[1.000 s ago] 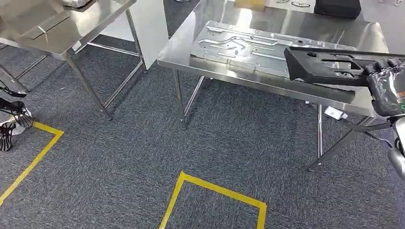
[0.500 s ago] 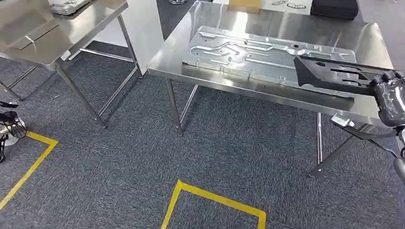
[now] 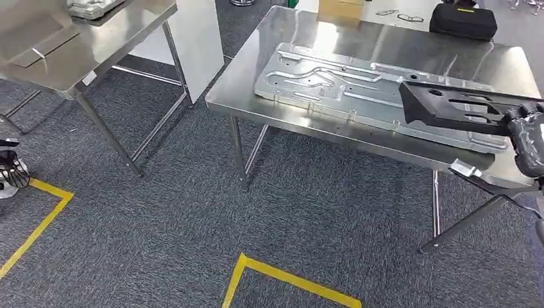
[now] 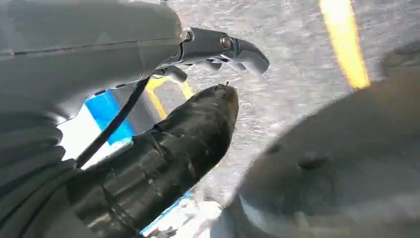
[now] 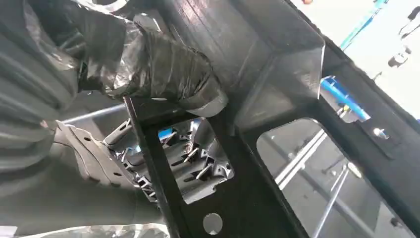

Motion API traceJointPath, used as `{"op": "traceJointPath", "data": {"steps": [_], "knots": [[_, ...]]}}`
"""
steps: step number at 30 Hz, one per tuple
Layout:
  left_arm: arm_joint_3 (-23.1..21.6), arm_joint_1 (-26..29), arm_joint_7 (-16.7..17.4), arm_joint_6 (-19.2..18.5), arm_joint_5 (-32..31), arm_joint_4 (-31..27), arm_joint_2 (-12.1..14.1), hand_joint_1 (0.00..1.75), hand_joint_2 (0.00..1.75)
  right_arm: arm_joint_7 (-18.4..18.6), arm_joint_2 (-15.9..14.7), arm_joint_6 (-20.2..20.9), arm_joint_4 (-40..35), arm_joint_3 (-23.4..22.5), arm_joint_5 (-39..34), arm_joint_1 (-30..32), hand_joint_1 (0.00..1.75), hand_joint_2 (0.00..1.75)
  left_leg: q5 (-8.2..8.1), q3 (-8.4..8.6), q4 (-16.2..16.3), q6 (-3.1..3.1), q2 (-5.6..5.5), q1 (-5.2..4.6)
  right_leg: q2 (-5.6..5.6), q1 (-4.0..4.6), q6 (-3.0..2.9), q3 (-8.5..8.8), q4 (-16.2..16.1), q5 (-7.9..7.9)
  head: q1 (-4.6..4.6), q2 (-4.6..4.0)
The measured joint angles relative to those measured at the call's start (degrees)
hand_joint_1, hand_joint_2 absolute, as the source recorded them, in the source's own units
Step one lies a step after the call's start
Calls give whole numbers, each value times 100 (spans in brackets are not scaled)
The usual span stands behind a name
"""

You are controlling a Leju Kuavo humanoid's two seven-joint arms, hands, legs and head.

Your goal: Take the parts from the cabinet and place them on the table.

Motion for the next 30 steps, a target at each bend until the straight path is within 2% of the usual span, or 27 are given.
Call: {"op": "traceJointPath", "data": {"steps": [1, 2, 4, 5, 6, 7, 9, 10, 11, 12, 13, 14, 15, 16, 17, 18, 19, 20, 21, 23, 24, 25, 26, 27, 28, 29, 30], "knots": [[0, -20, -30, 28, 9, 0, -2, 0, 175, -9, -44, 120, -100, -50, -2, 7, 175, 175, -26, -27, 0, -38, -18, -4, -10, 11, -23, 8, -46, -77, 2, 0], [2, -35, -35, 50, 11, 0, -20, 0, 175, -22, -110, 253, -235, -110, -15, 32, 175, 175, -63, -54, -11, -78, -12, -8, 2, 15, -51, 52, -69, 56, 2, 0], [2, -53, -32, 85, 18, 0, -39, 0, 175, -44, -155, 405, -405, -217, -20, 48, 175, 175, -55, 16, 37, -131, -14, -40, 20, -28, -113, 106, -93, 56, 0, 0], [2, -71, -35, 94, 20, 0, -33, 0, 175, -68, -153, 438, -468, -254, 2, 38, 175, 175, -90, -15, 111, -166, 4, -18, 12, -53, -138, 166, -141, 46, 2, 0], [2, -84, -41, 96, 28, 0, -50, 0, 175, -92, -144, 442, -501, -280, 66, 20, 175, 175, -136, -136, 386, -213, 26, -11, 11, -62, -174, 231, -166, 25, -2, 0], [2, -90, -43, 98, 39, 0, -74, 0, 175, -100, -127, 442, -514, -280, 136, -3, 175, 175, -253, -365, 761, -259, 30, 18, 12, -66, -195, 263, -175, 3, -2, 0], [2, -104, -34, 103, 59, 0, -94, 0, 175, -96, -17, 460, -510, -274, 311, -46, 175, 175, -623, -944, 1598, -312, 47, 68, 14, -64, -198, 325, -175, -74, -2, 0], [2, -105, -10, 109, 59, 0, -114, 0, 175, -30, 61, 486, -494, -263, 420, -66, 175, 175, -633, -1111, 1758, -331, 56, 80, 16, -65, -197, 364, -175, -106, -2, 0], [0, -105, 22, 131, 57, 0, -114, 0, 175, 106, 160, 534, -477, -239, 565, -80, 175, 175, -487, -1171, 1687, -328, 64, 86, 19, -68, -192, 421, -175, -149, -2, 0], [0, -103, 42, 138, 50, 0, -118, 0, 175, 237, 254, 567, -462, -210, 737, -90, 175, 175, -230, -1116, 1394, -318, 68, 88, 19, -72, -183, 484, -175, -197, -2, 0], [0, -104, 70, 144, 37, 0, -129, 0, 175, 362, 367, 601, -438, -188, 873, -110, 175, 175, 112, -958, 905, -322, 71, 88, 18, -77, -169, 559, -176, -247, -2, 0], [0, -98, 95, 149, 11, 0, -142, 0, 175, 462, 477, 621, -424, -162, 993, -144, 175, 175, 478, -772, 364, -288, 78, 85, 19, -79, -155, 625, -182, -297, -2, 0], [-4, -84, 195, 151, 9, 0, -144, 0, 175, 531, 608, 670, -407, -123, 1040, -172, 175, 175, 586, -698, 99, -244, 77, 72, 17, -84, -136, 616, -192, -336, 0, 0], [-18, -86, 355, 140, 0, 0, -146, 0, 175, 564, 730, 689, -383, -79, 1049, -188, 175, 175, 301, -723, 68, -234, 92, 29, 42, -67, -110, 660, -201, -346, -2, 0], [-46, -102, 531, 125, -13, 0, -151, 0, 175, 625, 854, 637, -300, -36, 1062, -191, 175, 175, 342, -654, 45, -185, 79, 29, 49, -59, -61, 669, -248, -371, -2, 0], [-76, -85, 593, 114, -50, 0, -155, 0, 175, 664, 982, 565, -181, 36, 1077, -149, 175, 175, 408, -659, -33, -139, 76, 33, 45, -46, -29, 746, -189, -341, -2, 0], [-101, -68, 623, 107, -63, 0, -155, 0, 175, 717, 1080, 483, -59, 114, 1082, -130, 175, 175, 394, -561, -45, -95, 73, 49, 47, -35, -1, 789, -190, -305, 0, 0], [-111, -74, 632, 107, -88, 0, -157, 0, 175, 746, 1178, 470, 33, 188, 1084, -105, 175, 175, 403, -426, -115, -62, 64, 71, 39, -60, 9, 768, -152, -358, -4, 0], [-118, -62, 641, 109, -111, 0, -175, 0, 175, 791, 1268, 464, 109, 249, 1086, -107, 175, 175, 388, -353, -153, -22, 64, 60, 14, -63, 13, 721, 36, -415, 13, 0], [-149, -69, 645, 120, -129, 0, -190, 0, 175, 835, 1386, 477, 223, 328, 1086, -147, 175, 175, 336, -320, -150, 20, 54, 54, 16, -49, -1, 261, 768, -726, 11, 0], [-168, -73, 643, 131, -138, 0, -203, 0, 175, 839, 1434, 518, 272, 367, 1080, -136, 175, 175, 297, -290, -148, 26, 44, 49, 16, -41, 19, -21, 1156, -901, 9, 0], [-190, -72, 628, 144, -151, 0, -208, 0, 175, 839, 1468, 560, 305, 402, 1075, -116, 175, 175, 255, -250, -143, 26, 27, 42, 15, -39, 38, -242, 1409, -980, 9, 0], [-208, -71, 623, 146, -162, 0, -208, 0, 175, 839, 1503, 584, 342, 437, 1073, -91, 175, 175, 201, -193, -136, 18, 13, 42, 13, -40, 48, -362, 1431, -905, 9, 0], [-221, -69, 621, 151, -164, 0, -208, 0, 175, 840, 1530, 597, 373, 457, 1071, -72, 175, 175, 135, -110, -124, 9, 1, 42, 12, -40, 29, -354, 1189, -683, 9, 0], [-227, -68, 619, 153, -164, 0, -208, 0, 175, 842, 1550, 595, 391, 461, 1071, -66, 175, 175, 64, -22, -107, -4, -5, 42, 11, -40, 22, -257, 772, -372, 9, 0], [-229, -67, 619, 153, -164, 0, -210, 0, 175, 842, 1563, 595, 408, 461, 1071, -68, 175, 175, -10, 60, -91, -21, -6, 42, 8, -40, 9, -143, 309, 7, 9, 0], [-230, -40, 619, 153, -164, 0, -219, 0, 175, 850, 1578, 595, 430, 465, 1071, -65, 175, 175, -79, 38, -92, -50, -7, 42, -6, -34, -20, -116, -25, 301, 11, 0]]}}
